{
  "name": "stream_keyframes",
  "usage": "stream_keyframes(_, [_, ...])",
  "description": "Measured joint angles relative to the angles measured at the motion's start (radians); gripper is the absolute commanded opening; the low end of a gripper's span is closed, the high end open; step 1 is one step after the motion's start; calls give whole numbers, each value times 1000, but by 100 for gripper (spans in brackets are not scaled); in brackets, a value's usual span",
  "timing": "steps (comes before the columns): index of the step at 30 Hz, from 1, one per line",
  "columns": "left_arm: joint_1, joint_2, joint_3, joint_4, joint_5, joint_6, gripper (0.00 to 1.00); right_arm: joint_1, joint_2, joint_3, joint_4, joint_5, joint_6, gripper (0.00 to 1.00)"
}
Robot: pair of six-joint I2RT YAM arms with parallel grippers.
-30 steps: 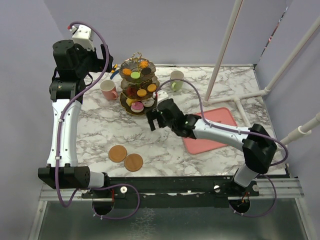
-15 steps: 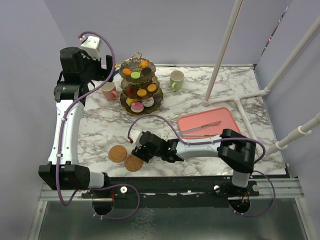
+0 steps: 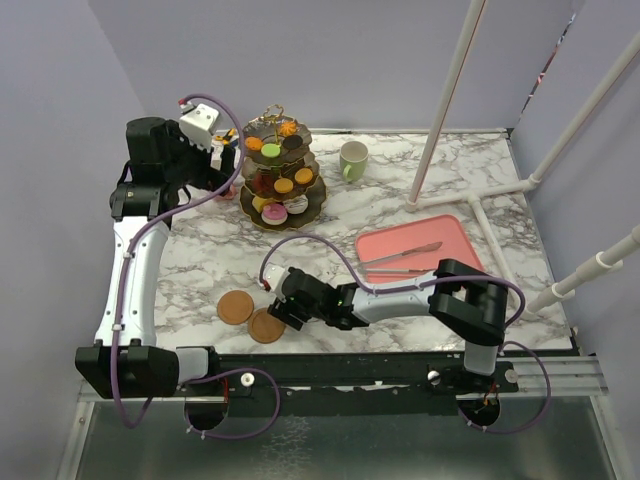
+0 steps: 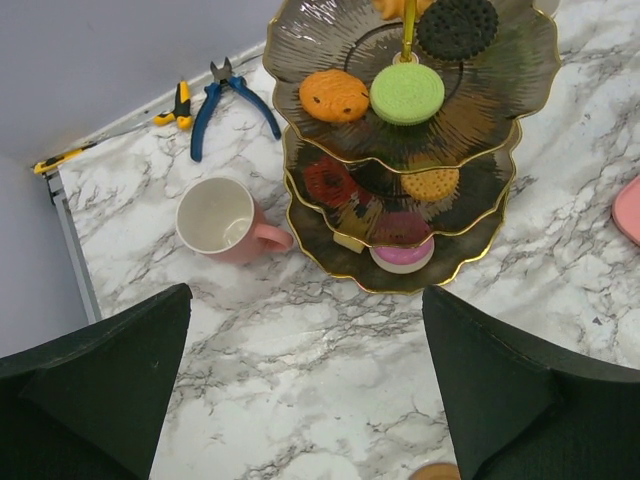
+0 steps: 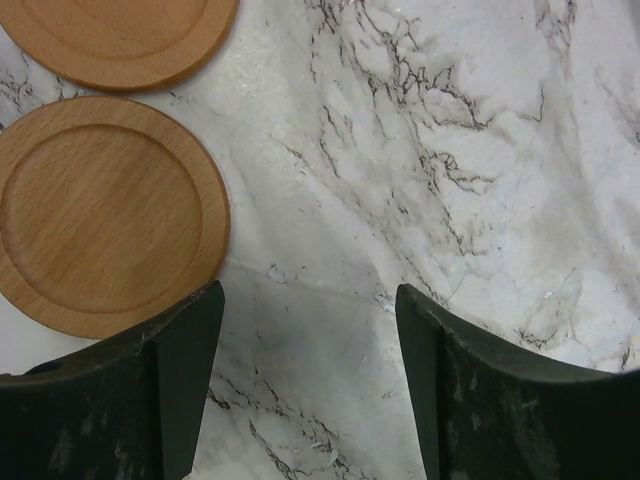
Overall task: Serve the afternoon tea
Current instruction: Move the coaster to the center of the board.
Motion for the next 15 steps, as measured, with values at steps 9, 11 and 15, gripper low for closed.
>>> stream_keyframes(9, [0, -41, -90, -50, 57, 154, 99, 18, -37, 0, 1, 21, 37, 73])
stream_keyframes(11, [0, -52, -125, -72, 56, 200, 99, 29, -37, 0, 0, 20, 38, 74])
stream_keyframes(15, [0, -61, -195, -88, 51, 275, 99, 43, -33, 0, 1, 7, 39, 73])
